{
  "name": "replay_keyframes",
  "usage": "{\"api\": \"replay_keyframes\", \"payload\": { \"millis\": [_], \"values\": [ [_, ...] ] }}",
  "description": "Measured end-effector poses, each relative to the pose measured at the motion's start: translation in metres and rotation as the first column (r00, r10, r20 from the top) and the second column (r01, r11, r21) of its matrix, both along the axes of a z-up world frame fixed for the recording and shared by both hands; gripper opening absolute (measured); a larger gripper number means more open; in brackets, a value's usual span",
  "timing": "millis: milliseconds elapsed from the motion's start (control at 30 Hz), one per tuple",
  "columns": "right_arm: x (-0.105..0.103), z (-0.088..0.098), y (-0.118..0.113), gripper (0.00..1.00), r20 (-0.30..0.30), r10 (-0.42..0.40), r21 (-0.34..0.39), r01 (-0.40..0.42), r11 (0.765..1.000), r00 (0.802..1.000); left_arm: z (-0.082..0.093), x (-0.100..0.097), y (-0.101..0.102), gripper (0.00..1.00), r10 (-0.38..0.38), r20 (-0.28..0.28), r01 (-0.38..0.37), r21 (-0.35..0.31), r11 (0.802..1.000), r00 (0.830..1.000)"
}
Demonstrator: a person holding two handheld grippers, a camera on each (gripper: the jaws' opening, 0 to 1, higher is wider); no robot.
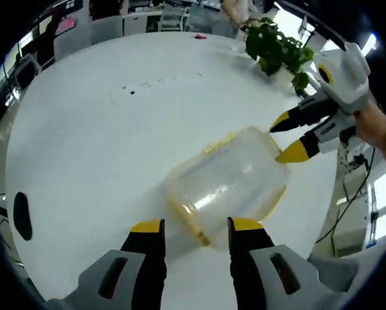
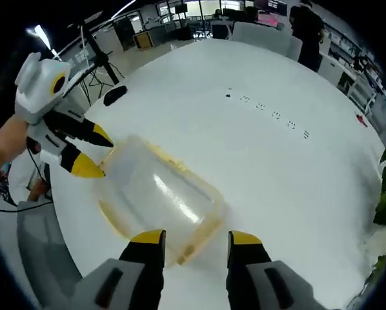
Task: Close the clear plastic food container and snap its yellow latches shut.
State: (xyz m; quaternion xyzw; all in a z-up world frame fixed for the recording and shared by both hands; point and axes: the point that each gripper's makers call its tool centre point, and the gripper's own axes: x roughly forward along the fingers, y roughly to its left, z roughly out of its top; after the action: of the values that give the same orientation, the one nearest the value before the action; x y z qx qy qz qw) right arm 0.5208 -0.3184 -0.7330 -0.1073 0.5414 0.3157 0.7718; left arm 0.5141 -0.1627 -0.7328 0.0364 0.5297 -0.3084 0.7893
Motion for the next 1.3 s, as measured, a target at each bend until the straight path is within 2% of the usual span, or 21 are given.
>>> {"api": "replay_keyframes", "payload": {
  "millis": [67, 133, 167, 233, 267, 300, 367, 500, 833, 867, 900, 933, 967, 1300],
  "values": [
    [0.001, 0.001, 0.006, 0.35, -0.014, -0.052, 0.049, 0.053, 0.997, 0.999, -0.001, -0.001, -0.001, 0.35, 0.006, -0.007, -0.006, -0.005, 1.000, 1.000],
    [0.000, -0.002, 0.009, 0.37, -0.048, -0.090, 0.083, 0.094, 0.992, 0.995, -0.002, 0.000, -0.003, 0.35, 0.053, -0.027, -0.053, -0.035, 0.998, 0.998],
    [0.000, -0.004, 0.006, 0.37, -0.052, -0.094, 0.069, 0.098, 0.993, 0.994, -0.002, 0.000, -0.004, 0.34, 0.057, -0.030, -0.058, -0.043, 0.997, 0.998],
    [0.004, -0.003, 0.007, 0.37, -0.055, -0.125, 0.096, 0.130, 0.987, 0.991, -0.003, -0.001, -0.006, 0.33, 0.068, -0.040, -0.070, -0.059, 0.996, 0.997],
    [0.003, -0.004, 0.008, 0.35, -0.057, -0.111, 0.100, 0.117, 0.988, 0.992, -0.003, -0.001, -0.007, 0.33, 0.072, -0.046, -0.074, -0.064, 0.995, 0.996],
    [-0.001, -0.003, 0.014, 0.35, -0.093, -0.132, 0.140, 0.145, 0.980, 0.987, -0.003, -0.002, -0.008, 0.30, 0.071, -0.051, -0.075, -0.078, 0.994, 0.996],
    [0.001, -0.005, 0.010, 0.35, -0.098, -0.158, 0.137, 0.170, 0.976, 0.983, -0.003, -0.001, -0.009, 0.30, 0.072, -0.055, -0.077, -0.080, 0.994, 0.996],
    [-0.001, -0.004, 0.012, 0.33, -0.089, -0.157, 0.142, 0.169, 0.975, 0.984, -0.002, -0.002, -0.010, 0.29, 0.043, -0.043, -0.046, -0.073, 0.996, 0.998],
    [-0.003, -0.005, 0.015, 0.29, -0.088, -0.187, 0.142, 0.198, 0.970, 0.978, -0.003, -0.001, -0.010, 0.25, 0.025, -0.033, -0.027, -0.062, 0.998, 0.999],
    [-0.003, -0.006, 0.015, 0.27, -0.092, -0.189, 0.145, 0.201, 0.969, 0.978, -0.004, -0.002, -0.012, 0.23, 0.062, -0.064, -0.068, -0.088, 0.994, 0.996],
    [-0.011, -0.006, 0.013, 0.26, -0.161, -0.215, 0.124, 0.236, 0.964, 0.963, -0.010, -0.001, -0.012, 0.23, 0.054, -0.047, -0.057, -0.077, 0.995, 0.997],
    [0.002, -0.006, 0.018, 0.26, -0.106, -0.200, 0.158, 0.215, 0.964, 0.974, -0.011, -0.003, -0.014, 0.23, -0.004, -0.035, 0.002, -0.069, 0.998, 0.999],
    [-0.001, -0.006, 0.020, 0.26, -0.099, -0.187, 0.141, 0.200, 0.970, 0.977, -0.013, -0.001, -0.012, 0.23, 0.016, -0.051, -0.020, -0.082, 0.996, 0.999],
    [-0.003, -0.006, 0.017, 0.28, -0.105, -0.222, 0.144, 0.236, 0.961, 0.969, -0.008, 0.005, -0.007, 0.24, 0.009, -0.043, -0.013, -0.078, 0.997, 0.999]
  ]
}}
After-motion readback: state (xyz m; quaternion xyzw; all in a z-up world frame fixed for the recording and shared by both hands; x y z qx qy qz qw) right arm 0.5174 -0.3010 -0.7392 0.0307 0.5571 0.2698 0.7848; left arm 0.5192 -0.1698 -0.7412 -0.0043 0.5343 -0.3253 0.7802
